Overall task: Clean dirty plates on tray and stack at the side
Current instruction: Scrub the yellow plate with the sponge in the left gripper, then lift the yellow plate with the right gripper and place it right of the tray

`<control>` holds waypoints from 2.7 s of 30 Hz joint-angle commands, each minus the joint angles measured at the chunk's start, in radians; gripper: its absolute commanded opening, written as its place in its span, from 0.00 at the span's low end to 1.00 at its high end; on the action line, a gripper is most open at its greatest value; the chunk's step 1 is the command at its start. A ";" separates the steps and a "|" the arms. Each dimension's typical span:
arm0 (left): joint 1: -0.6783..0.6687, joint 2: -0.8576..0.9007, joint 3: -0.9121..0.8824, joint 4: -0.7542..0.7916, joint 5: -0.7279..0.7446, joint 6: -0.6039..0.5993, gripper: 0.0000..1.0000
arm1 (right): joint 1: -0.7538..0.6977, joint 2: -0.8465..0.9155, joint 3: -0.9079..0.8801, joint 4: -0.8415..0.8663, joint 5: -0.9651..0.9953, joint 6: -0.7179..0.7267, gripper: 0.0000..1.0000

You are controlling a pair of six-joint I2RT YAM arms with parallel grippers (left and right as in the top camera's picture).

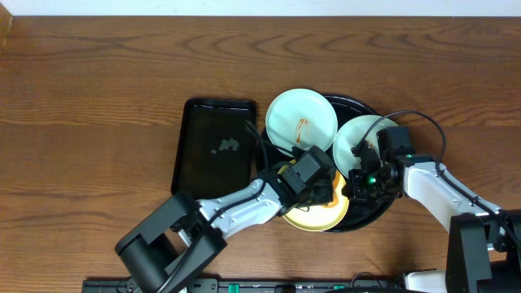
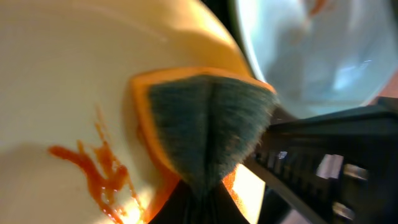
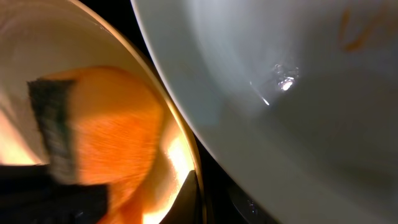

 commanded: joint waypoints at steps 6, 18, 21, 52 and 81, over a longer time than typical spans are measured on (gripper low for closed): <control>0.067 0.014 0.008 -0.129 -0.029 0.056 0.07 | -0.002 0.011 -0.009 -0.003 -0.007 -0.003 0.01; 0.151 -0.216 0.008 -0.255 -0.056 0.409 0.07 | -0.002 0.006 -0.008 -0.005 -0.064 -0.031 0.01; 0.161 -0.293 0.008 -0.306 -0.115 0.445 0.07 | -0.002 -0.023 -0.007 -0.012 -0.070 -0.034 0.01; 0.615 -0.353 0.002 -0.479 -0.176 0.494 0.07 | 0.383 -0.493 0.005 0.155 0.967 -0.119 0.01; 0.615 -0.351 0.002 -0.479 -0.176 0.494 0.08 | 0.601 -0.492 0.005 0.362 1.212 -0.333 0.01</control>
